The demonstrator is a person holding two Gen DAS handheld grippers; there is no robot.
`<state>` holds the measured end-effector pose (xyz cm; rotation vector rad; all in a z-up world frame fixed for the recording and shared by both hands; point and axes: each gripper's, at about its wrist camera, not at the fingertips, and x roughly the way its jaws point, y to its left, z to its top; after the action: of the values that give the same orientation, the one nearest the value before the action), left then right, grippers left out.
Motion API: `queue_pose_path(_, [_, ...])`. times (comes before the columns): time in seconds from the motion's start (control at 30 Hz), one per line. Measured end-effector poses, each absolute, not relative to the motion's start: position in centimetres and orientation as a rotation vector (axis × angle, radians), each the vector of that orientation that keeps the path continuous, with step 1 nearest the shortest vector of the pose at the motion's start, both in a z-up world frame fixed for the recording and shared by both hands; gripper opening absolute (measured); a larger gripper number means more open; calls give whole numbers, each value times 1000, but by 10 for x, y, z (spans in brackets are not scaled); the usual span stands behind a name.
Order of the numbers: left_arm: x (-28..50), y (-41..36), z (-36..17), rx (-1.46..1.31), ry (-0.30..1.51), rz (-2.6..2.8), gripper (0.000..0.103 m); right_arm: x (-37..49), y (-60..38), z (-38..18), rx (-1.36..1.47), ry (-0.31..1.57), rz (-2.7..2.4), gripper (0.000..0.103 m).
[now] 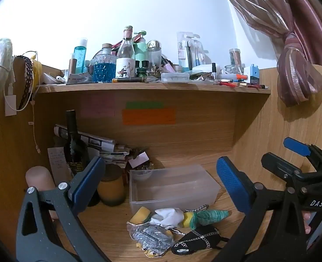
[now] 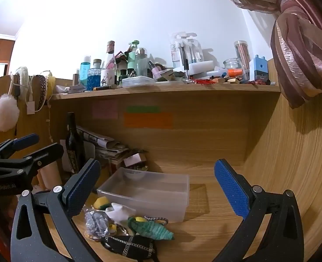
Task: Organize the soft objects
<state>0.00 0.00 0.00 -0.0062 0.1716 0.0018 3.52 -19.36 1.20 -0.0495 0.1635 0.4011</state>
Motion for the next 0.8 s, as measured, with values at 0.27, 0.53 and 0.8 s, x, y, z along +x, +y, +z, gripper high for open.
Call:
queue_pose_path(0.27, [0, 0, 0, -8, 171, 2, 103, 36, -193, 11, -53, 166, 400, 103])
queue_pose_path(0.53, [1, 0, 0, -5, 168, 4, 103, 37, -193, 10, -48, 172, 399, 103])
queue_pose_path(0.8, [1, -3, -3, -5, 170, 0, 103, 37, -193, 10, -47, 173, 399, 103])
